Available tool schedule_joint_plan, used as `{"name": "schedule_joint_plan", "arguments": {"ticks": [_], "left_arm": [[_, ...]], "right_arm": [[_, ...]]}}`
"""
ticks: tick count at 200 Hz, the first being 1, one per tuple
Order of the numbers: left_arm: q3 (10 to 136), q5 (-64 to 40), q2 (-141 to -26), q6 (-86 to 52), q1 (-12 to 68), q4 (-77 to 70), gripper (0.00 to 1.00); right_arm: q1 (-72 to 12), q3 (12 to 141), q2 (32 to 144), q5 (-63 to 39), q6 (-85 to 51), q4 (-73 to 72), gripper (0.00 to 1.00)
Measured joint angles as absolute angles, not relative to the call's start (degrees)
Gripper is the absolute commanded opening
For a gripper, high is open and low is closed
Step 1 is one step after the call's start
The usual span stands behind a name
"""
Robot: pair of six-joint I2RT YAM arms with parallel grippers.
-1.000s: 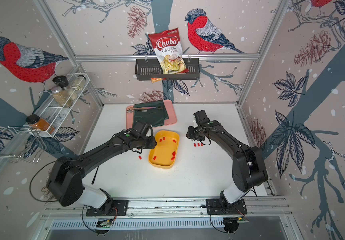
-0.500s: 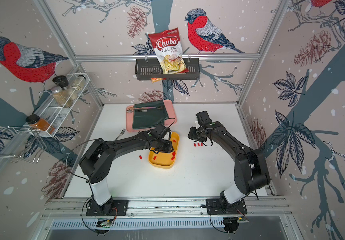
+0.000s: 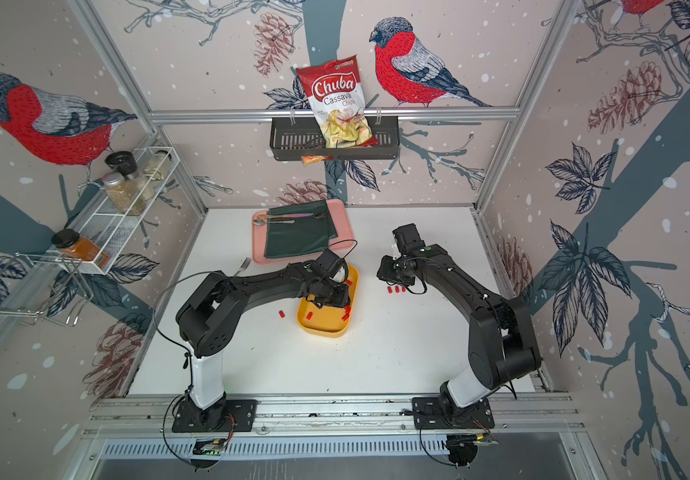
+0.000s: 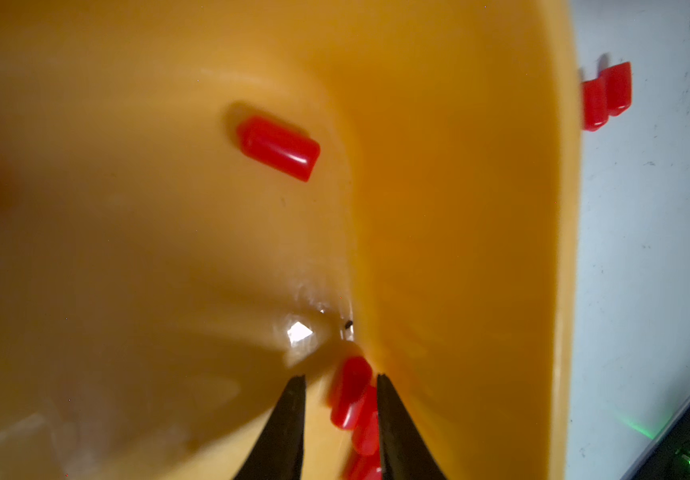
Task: Take the screw protection sleeves out of the storage box
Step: Pick up the screw protection sleeve from the storage box.
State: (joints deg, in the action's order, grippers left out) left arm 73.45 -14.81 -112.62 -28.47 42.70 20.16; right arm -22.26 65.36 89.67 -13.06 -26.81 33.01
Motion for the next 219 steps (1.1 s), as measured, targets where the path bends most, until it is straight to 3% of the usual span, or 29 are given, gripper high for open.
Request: {"name": "schedule_joint_plan", "arguments": {"ticks": [45,97,160,219], "left_arm": [[73.76,-16.47,-113.82,-28.08,42.74,19.81,0.19],[74.65,-17.96,-115.18,-28.03,42.78,18.59,0.0],[74.61,-17.85,-112.53,-28.49,42.57,20.05,0.0],[72.69,-13.02,-98.24,-32.23,37.89,22.24,0.0]], "right_arm": [[-22.09,64.95,89.6,-13.06,-26.79,32.97,0.5],[-22.06,64.58,89.56,-13.06,-26.83,32.6,0.5],[-22.02,64.49,89.34,-12.99,-26.83,32.56,0.5],[-21.96,64.49,89.25,-12.97,-26.81,32.25,0.5]]}}
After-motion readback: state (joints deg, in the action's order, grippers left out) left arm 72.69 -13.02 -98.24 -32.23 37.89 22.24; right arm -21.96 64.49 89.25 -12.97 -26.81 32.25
